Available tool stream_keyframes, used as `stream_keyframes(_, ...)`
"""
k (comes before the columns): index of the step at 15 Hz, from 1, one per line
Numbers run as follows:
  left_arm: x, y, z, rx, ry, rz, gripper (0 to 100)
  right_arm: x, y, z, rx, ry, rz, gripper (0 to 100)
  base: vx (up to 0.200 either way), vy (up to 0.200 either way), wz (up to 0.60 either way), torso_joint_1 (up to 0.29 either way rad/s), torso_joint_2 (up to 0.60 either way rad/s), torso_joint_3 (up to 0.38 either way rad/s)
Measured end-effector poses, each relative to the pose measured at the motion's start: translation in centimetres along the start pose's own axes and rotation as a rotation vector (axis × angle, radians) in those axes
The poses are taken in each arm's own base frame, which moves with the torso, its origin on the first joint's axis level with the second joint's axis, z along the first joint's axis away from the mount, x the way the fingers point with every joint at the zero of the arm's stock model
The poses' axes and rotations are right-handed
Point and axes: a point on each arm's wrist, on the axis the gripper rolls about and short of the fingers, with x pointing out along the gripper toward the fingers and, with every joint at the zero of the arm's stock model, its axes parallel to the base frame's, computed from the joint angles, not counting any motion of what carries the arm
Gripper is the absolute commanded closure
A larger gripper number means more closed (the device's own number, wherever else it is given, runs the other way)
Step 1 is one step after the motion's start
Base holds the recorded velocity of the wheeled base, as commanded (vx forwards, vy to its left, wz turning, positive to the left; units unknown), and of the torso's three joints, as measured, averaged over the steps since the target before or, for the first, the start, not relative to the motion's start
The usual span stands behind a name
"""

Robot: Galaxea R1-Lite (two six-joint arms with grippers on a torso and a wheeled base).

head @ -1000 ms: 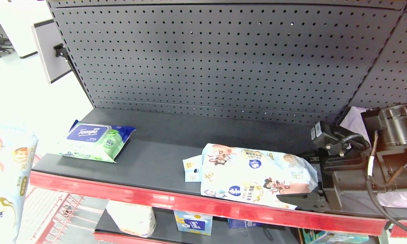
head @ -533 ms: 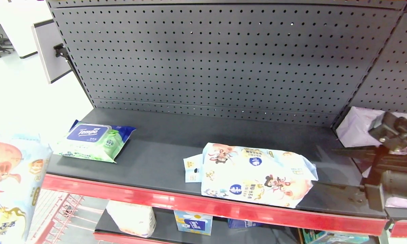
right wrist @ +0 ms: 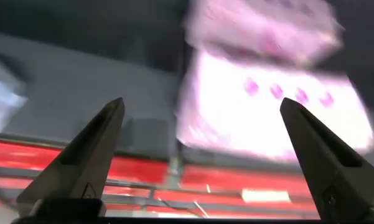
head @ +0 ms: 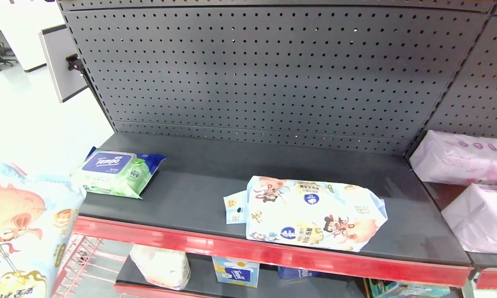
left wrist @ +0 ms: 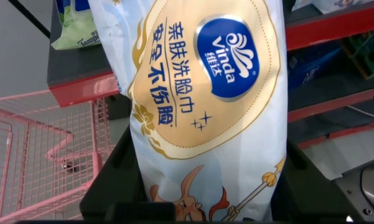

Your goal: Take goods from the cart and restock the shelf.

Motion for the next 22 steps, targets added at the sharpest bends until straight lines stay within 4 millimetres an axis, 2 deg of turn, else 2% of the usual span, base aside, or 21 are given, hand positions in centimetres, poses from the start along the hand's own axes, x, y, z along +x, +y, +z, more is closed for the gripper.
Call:
stream_keyframes(2,-0.1,0.0,0.1,0.0,-0.007,-0.011,100,-0.9,-0.1,-1.6,0.008,0.003,-0.046,0,0.0,0.0,0.0,0.0,0.0,0.0)
stream_keyframes(4,-0.2,0.0,0.3,0.007,-0.018,-0.026,100,-1.4,0.0,-2.3,0.002,-0.005,-0.055,0,0.0,0.0,0.0,0.0,0.0,0.0)
stream_keyframes(11,-1.4,0.1,0.3,0.035,-0.081,-0.019,100,-1.7,0.0,-2.5,-0.003,-0.022,-0.028,0,0.0,0.0,0.0,0.0,0.0,0.0)
stream_keyframes(19,-1.6,0.1,0.3,0.037,-0.096,-0.016,100,-1.5,0.2,-2.9,-0.007,-0.013,-0.005,0,0.0,0.0,-0.6,0.005,0.0,0.003)
stream_keyframes(22,-1.5,0.1,0.3,0.038,-0.093,-0.017,100,-1.5,0.2,-2.9,-0.008,-0.01,-0.004,0,0.0,0.0,0.0,0.0,0.0,0.0)
